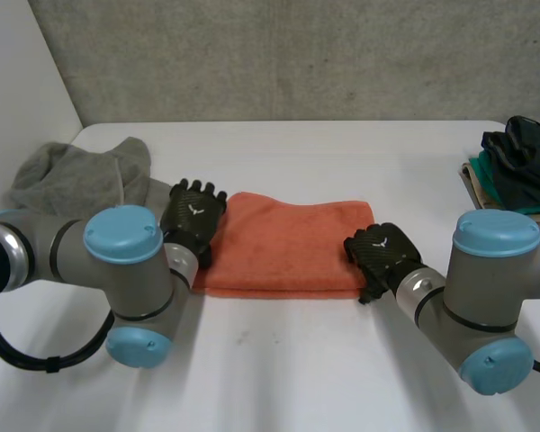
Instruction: Fold the laundry.
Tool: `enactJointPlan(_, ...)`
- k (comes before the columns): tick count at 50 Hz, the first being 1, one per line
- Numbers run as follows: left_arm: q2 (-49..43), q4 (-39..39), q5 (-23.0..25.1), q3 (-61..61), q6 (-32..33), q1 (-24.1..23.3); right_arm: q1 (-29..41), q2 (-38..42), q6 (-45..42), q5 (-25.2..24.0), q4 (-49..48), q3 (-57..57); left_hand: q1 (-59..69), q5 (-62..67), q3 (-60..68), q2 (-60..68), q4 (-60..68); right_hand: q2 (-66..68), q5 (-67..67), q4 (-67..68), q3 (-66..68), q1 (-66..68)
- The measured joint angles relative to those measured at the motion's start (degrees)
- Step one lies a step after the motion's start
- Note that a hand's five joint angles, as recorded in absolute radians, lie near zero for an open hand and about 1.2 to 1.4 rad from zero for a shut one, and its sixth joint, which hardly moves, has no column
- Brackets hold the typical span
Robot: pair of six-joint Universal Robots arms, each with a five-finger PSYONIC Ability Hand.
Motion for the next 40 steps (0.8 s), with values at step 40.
enactJointPlan(40, 20.8, -0.3, -0.3, -14.1, -1.5, -1.5, 11.8, -9.4, -34.1, -19.1, 0.9, 4.5, -0.1, 0.0, 0.0, 0.0, 0.0, -13.8, -10.8, -11.2, -10.8, -12.0)
